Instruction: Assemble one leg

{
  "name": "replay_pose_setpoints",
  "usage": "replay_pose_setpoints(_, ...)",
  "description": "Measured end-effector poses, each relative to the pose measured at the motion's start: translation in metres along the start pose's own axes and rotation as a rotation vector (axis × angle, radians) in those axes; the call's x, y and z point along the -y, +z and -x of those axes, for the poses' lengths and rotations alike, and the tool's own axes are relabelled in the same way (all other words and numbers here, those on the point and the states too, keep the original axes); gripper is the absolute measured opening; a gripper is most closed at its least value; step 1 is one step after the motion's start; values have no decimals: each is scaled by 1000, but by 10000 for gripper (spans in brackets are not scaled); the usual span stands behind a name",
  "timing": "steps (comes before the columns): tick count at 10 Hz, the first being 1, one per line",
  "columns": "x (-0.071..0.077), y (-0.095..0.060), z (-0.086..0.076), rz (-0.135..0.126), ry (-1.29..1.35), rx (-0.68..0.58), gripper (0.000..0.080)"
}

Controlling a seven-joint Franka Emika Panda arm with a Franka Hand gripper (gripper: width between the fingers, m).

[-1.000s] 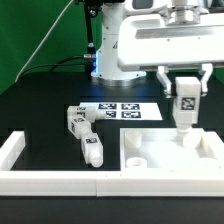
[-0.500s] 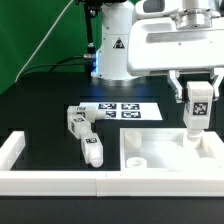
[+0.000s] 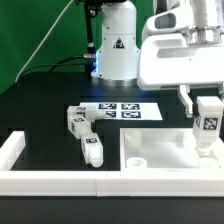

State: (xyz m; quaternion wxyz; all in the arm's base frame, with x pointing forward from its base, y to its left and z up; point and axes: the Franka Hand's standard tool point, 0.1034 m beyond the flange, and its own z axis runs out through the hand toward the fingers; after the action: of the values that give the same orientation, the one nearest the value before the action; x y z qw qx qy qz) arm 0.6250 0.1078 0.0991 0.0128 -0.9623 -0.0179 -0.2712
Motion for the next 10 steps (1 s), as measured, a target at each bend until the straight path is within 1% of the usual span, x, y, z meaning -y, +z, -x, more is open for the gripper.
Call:
replay_pose_setpoints(1, 5, 3, 3, -3, -6, 5, 285)
replay_pose_setpoints(2, 5, 4, 3, -3, -7, 6, 285)
replay_pose_setpoints(3, 6, 7, 5, -2, -8, 9, 285)
replay_pose_setpoints(5, 5, 9, 2, -2, -11, 4, 285)
replay_pose_setpoints(7, 0, 13, 1, 5, -17, -7, 285)
replay_pose_setpoints(8, 3, 17, 6, 3, -20, 2, 285)
replay_pose_setpoints(10, 5, 19, 8, 1, -23, -1, 285)
